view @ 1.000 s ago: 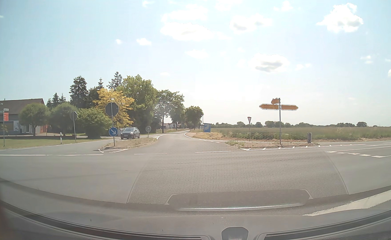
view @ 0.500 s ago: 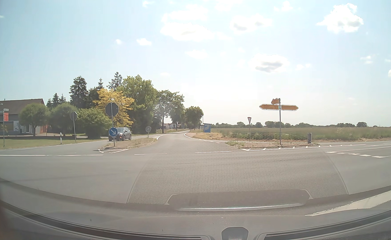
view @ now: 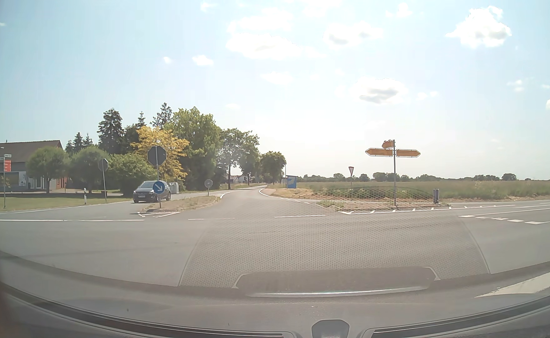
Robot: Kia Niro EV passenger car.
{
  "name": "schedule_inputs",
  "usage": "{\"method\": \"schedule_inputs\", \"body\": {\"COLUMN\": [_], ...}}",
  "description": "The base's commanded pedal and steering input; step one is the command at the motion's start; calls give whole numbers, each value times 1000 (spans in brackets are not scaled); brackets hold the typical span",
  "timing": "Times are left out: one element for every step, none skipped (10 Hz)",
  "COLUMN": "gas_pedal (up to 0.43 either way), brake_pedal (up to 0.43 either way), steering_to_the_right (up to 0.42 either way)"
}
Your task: Follow the waypoints while adhering to traffic rules and regulations
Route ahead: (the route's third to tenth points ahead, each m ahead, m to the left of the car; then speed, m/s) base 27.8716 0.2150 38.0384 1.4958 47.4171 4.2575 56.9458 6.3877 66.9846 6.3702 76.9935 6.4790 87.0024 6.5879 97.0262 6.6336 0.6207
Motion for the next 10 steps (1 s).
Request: {"method": "schedule_inputs", "body": {"gas_pedal": [409,421,441,449,461,469,488,520,551,559], "brake_pedal": [6,6,6,6,6,6,6,6,6,6], "steering_to_the_right": [-17,-17,-17,-17,-17,-17,-17,-17,-17,-17]}}
